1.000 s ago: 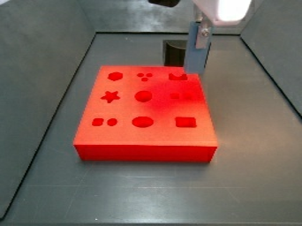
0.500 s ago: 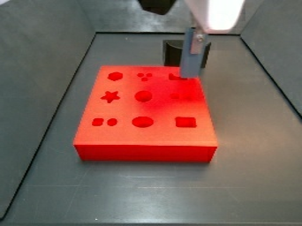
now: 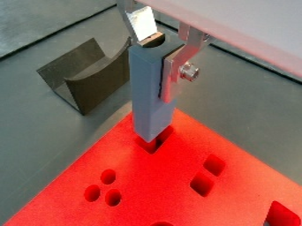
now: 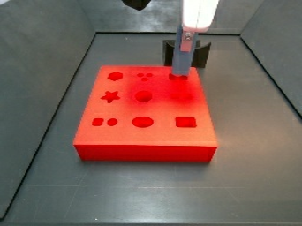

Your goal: Insert the arch object.

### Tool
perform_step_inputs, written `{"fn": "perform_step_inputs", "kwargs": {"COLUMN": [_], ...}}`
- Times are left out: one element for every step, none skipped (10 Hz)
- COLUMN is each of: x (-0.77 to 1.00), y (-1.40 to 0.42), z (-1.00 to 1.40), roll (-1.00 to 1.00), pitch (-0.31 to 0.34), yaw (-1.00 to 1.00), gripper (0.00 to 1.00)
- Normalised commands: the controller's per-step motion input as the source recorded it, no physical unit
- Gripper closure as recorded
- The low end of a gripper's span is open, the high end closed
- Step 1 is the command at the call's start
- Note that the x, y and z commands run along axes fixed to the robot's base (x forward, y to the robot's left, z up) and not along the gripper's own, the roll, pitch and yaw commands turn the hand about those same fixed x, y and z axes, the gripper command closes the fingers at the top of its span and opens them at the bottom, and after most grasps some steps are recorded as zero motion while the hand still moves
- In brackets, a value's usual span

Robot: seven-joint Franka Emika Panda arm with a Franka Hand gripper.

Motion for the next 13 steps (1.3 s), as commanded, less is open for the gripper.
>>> {"fn": "perform_step_inputs", "kwargs": {"x": [0.00, 0.02, 0.01, 0.01, 0.06, 0.12, 0.21, 0.23, 0.15, 0.00, -0.06, -0.09, -0.07], "y": [0.00, -0.02, -0.01, -0.05, -0.09, -0.06, -0.08, -0.02, 0.00, 0.01, 0.03, 0.00, 0.00], "z": [-0.12, -0.13, -0.07, 0.00, 0.00, 0.00, 0.00, -0.06, -0.09, -0.02, 0.00, 0.00, 0.00], "roll": [-0.04, -0.03, -0.03, -0.05, -0.06, -0.05, -0.07, -0.06, -0.03, -0.01, -0.01, -0.02, -0.02], "pitch": [-0.013, -0.011, -0.006, -0.009, -0.004, -0.016, -0.021, -0.023, 0.000, 0.000, 0.000, 0.000, 0.000], "yaw": [0.06, 0.21, 0.26, 0.30, 0.32, 0.27, 0.05, 0.00, -0.05, -0.08, -0.16, -0.14, -0.10], "gripper": [1.00, 1.00, 1.00, 1.00, 1.00, 1.00, 1.00, 1.00, 1.00, 1.00, 1.00, 1.00, 1.00]}}
